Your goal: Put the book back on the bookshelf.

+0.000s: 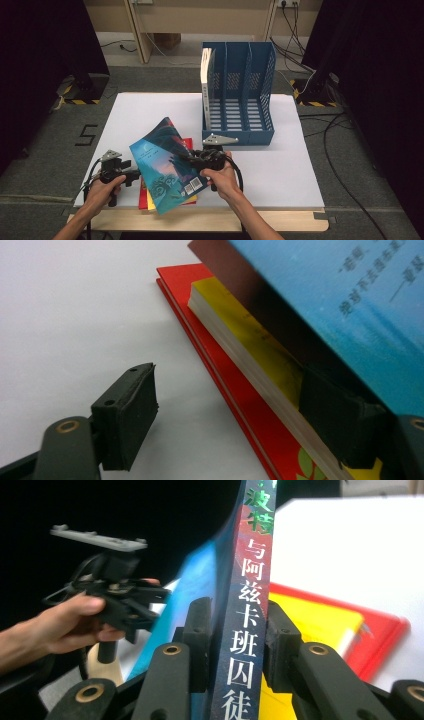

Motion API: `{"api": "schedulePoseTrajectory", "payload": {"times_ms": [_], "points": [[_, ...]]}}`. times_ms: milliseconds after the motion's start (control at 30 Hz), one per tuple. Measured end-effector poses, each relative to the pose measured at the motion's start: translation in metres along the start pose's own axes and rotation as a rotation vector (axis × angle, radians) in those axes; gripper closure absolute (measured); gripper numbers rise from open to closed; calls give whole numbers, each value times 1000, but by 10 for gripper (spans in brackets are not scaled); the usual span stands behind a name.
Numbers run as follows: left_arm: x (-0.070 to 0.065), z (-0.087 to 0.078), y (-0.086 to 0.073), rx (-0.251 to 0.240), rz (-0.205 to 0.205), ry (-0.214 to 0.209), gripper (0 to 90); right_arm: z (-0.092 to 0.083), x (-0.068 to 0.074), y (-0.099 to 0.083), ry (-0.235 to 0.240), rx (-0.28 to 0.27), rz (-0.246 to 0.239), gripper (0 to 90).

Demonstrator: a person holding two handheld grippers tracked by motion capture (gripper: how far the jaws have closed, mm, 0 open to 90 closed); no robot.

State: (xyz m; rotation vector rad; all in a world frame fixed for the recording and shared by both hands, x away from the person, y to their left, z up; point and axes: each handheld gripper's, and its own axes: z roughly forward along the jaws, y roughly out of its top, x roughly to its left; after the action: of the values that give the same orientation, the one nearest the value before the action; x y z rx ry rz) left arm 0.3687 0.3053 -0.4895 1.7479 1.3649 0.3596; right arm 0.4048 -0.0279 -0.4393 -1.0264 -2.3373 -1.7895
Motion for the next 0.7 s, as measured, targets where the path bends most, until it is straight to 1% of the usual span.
{"api": "schedulePoseTrajectory", "payload": {"times_ms": [33, 67, 100, 133, 233, 267, 300, 333, 367, 433, 567, 633, 700], "points": [[-2, 0, 1, -4, 10, 2, 241, 0, -4, -1, 12, 12, 14, 693], [-4, -1, 1, -10, 18, 1, 260, 0, -9, -3, 23, 17, 43, 692], [-5, -1, 1, -8, 30, 4, 286, 0, -13, -6, 24, 20, 57, 687], [-6, -1, 1, -9, 35, 5, 294, 0, -15, -6, 34, 30, 61, 677], [-5, -1, 1, -8, 30, 1, 296, 1, -17, -4, 58, 46, 72, 665], [-5, -1, 1, -8, 30, 0, 297, 2, -17, -2, 63, 62, 62, 657], [-5, -1, 1, -8, 30, -1, 300, 4, -18, -1, 74, 75, 66, 654], [-5, -1, 1, -8, 31, -2, 303, 7, -19, 0, 73, 85, 72, 651], [-5, 0, 1, -8, 32, -1, 304, 9, -19, 1, 67, 87, 69, 646], [-6, 0, 1, -10, 36, 1, 305, 15, -19, 2, 64, 110, 69, 642], [-6, 0, 1, -12, 43, 1, 310, 26, -23, 6, 62, 153, 91, 642], [-6, -1, 1, -12, 44, 5, 306, 29, -22, 7, 49, 164, 76, 646], [-5, 0, 1, -11, 43, 6, 291, 30, -21, 6, 25, 171, 59, 655]]}}
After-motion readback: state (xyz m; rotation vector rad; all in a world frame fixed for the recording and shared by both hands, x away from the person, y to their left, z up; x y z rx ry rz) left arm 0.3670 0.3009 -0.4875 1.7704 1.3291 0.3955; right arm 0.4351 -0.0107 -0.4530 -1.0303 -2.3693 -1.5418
